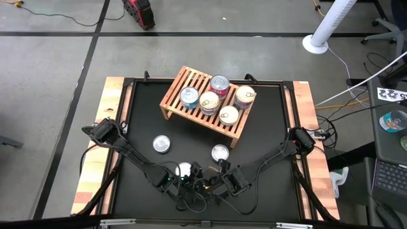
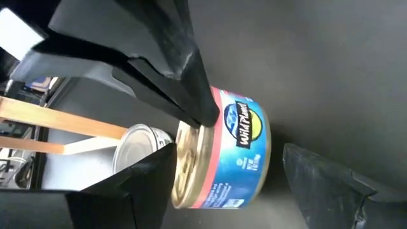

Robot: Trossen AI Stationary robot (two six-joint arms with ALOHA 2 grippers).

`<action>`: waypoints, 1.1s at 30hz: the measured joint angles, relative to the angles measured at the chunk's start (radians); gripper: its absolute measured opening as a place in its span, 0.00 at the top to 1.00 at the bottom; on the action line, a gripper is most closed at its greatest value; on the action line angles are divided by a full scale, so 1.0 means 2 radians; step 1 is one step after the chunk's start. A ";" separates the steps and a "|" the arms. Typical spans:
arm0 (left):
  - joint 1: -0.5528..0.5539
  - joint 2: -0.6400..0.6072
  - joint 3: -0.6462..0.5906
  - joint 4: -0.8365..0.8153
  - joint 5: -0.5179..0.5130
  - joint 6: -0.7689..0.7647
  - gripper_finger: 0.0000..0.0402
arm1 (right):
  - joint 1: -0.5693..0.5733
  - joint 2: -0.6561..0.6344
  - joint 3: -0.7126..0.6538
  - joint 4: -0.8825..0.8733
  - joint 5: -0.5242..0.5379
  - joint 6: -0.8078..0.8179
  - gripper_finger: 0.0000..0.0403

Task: Stack canned seafood by type on shelf
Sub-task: Stack the blue and pink tuna can on top of the blue and pink tuna can on the shelf

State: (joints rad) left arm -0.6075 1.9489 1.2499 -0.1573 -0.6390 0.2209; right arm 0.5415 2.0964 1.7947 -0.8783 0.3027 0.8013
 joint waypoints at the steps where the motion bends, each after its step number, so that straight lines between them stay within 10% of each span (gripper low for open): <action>1: 0.001 0.003 0.000 0.002 0.000 0.000 0.30 | 0.000 0.000 0.000 0.000 0.000 0.000 1.00; 16: 0.003 0.045 0.000 0.057 -0.039 0.063 0.31 | 0.000 -0.001 0.000 0.009 -0.004 0.000 1.00; 26: 0.002 0.045 0.000 0.057 -0.050 0.079 0.55 | 0.000 -0.001 0.000 0.009 -0.009 0.003 0.99; 33: 0.003 0.045 0.000 0.057 -0.053 0.081 0.55 | 0.000 -0.001 0.000 0.010 -0.013 0.003 0.85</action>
State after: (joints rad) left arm -0.6022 2.0392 1.2503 -0.0429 -0.7453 0.3820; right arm 0.5419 2.0937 1.7954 -0.8580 0.2773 0.8080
